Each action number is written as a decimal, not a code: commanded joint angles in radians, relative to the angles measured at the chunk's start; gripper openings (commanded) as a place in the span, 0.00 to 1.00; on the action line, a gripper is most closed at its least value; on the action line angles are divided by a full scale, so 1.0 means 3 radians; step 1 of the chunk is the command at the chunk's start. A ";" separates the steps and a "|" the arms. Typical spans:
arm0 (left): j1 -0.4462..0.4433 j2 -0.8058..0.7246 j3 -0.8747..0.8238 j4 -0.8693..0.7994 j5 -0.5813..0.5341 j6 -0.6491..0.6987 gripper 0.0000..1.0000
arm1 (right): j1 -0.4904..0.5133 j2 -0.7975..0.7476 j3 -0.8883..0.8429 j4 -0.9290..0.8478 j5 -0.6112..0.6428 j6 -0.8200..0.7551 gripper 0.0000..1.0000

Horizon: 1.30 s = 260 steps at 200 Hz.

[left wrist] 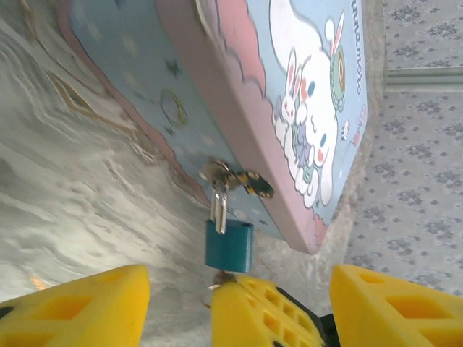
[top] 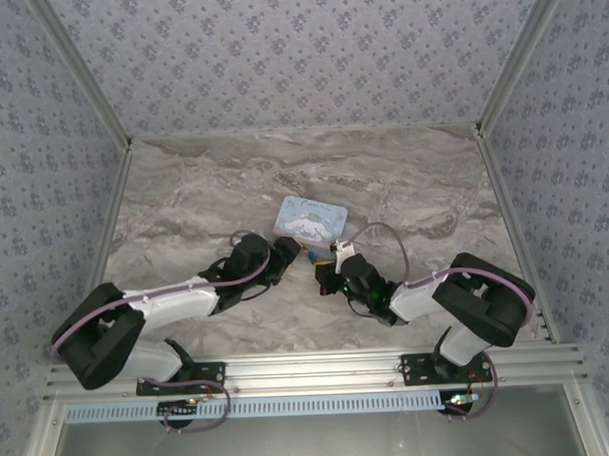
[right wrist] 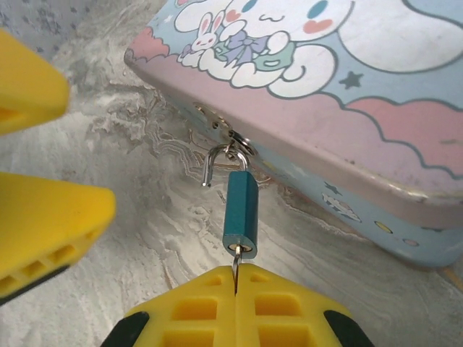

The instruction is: Unlock a padlock with a key

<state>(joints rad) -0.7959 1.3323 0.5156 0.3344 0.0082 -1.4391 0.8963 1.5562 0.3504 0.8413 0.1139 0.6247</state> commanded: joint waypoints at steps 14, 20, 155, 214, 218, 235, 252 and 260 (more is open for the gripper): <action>0.0165 -0.0284 0.0060 -0.0591 -0.0108 0.0468 0.69 | -0.0134 -0.0071 -0.0185 0.0287 -0.0205 0.0579 0.00; 0.0194 -0.0329 0.0061 -0.0663 -0.0114 0.0506 0.70 | -0.0176 -0.0066 -0.0191 0.0286 -0.0287 0.0637 0.00; 0.0708 -0.0724 0.0129 -0.1113 0.0066 0.1095 0.82 | -0.0546 0.0171 -0.0316 0.0376 -0.0873 0.1609 0.00; 0.0978 -0.0484 0.0377 -0.1109 0.0436 0.1425 0.89 | -0.0547 0.0179 -0.0341 0.0270 -0.0850 0.1671 0.20; 0.0989 -0.0462 0.0400 -0.1109 0.0453 0.1443 0.89 | -0.0550 0.0179 -0.0343 0.0264 -0.0846 0.1671 0.22; 0.1009 -0.0337 0.0486 -0.1096 0.0520 0.1535 0.90 | -0.0549 0.0152 -0.0367 0.0231 -0.0830 0.1662 0.26; 0.1022 -0.0193 0.0593 -0.1067 0.0605 0.1636 0.91 | -0.0551 0.0062 -0.0383 0.0114 -0.0798 0.1600 0.30; 0.1023 -0.0112 0.0644 -0.1041 0.0653 0.1700 0.91 | -0.0549 -0.0016 -0.0385 0.0012 -0.0772 0.1532 0.31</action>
<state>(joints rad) -0.4965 1.2446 0.6464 0.0181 0.1390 -1.0096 0.7372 1.5944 0.2508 0.9386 -0.1471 1.1107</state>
